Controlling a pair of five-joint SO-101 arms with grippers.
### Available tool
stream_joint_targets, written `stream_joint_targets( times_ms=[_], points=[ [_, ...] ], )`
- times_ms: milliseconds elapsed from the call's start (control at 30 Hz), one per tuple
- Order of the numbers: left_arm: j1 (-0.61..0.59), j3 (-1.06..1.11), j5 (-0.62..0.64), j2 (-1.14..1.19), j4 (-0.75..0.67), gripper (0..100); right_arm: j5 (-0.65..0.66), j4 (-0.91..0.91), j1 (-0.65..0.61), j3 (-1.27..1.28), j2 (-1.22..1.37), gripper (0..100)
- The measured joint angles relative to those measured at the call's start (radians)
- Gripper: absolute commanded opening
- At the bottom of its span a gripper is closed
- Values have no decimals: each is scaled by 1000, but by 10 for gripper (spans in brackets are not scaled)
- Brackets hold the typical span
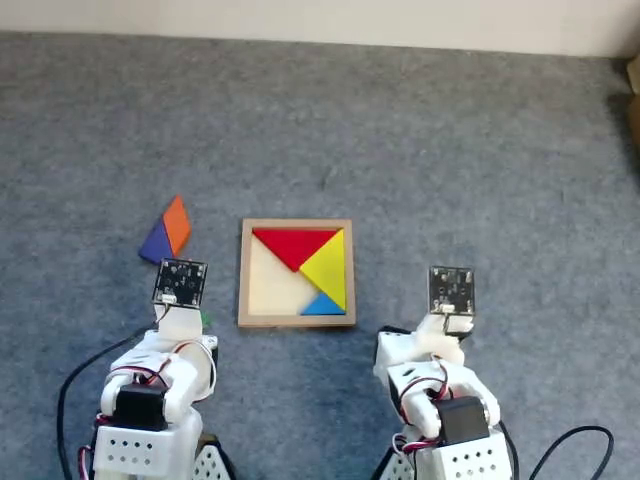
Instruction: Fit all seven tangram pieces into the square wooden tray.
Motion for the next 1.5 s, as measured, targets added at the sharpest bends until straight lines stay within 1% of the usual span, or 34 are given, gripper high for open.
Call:
stream_joint_targets(
  times_ms=[67,167,200,267,400,467,533,600,700,833,967,1067,1267,1433,1500],
  points=[
    [-2,-2,0,0,3,5,0,2,0,0,0,9],
    [-40,-41,-8,0,5,5,0,2,0,0,0,9],
    [-44,-68,-37,-2,5,5,0,2,0,0,0,9],
    [-46,-123,-129,-2,5,5,0,2,0,0,0,9],
    [-49,-204,-400,-3,5,12,0,2,0,0,0,9],
    [-48,-230,-480,-5,5,62,0,2,0,0,0,9],
    [-49,-252,-506,-3,5,104,0,2,0,0,0,9],
    [-51,-275,-516,-8,29,116,0,2,0,0,0,9],
    [-49,-333,-522,51,58,139,0,2,0,0,0,9],
    [-51,-448,-560,239,75,218,0,2,0,0,0,9],
    [-51,-585,-591,532,98,281,0,2,0,0,0,9],
    [-51,-677,-611,763,103,284,0,2,0,0,0,9],
    [-129,-790,-756,1103,100,284,0,2,0,0,0,9],
    [-198,-802,-830,1287,14,284,0,2,0,0,0,9],
    [-207,-802,-847,1352,-25,284,0,2,0,0,0,9]
  ],
)
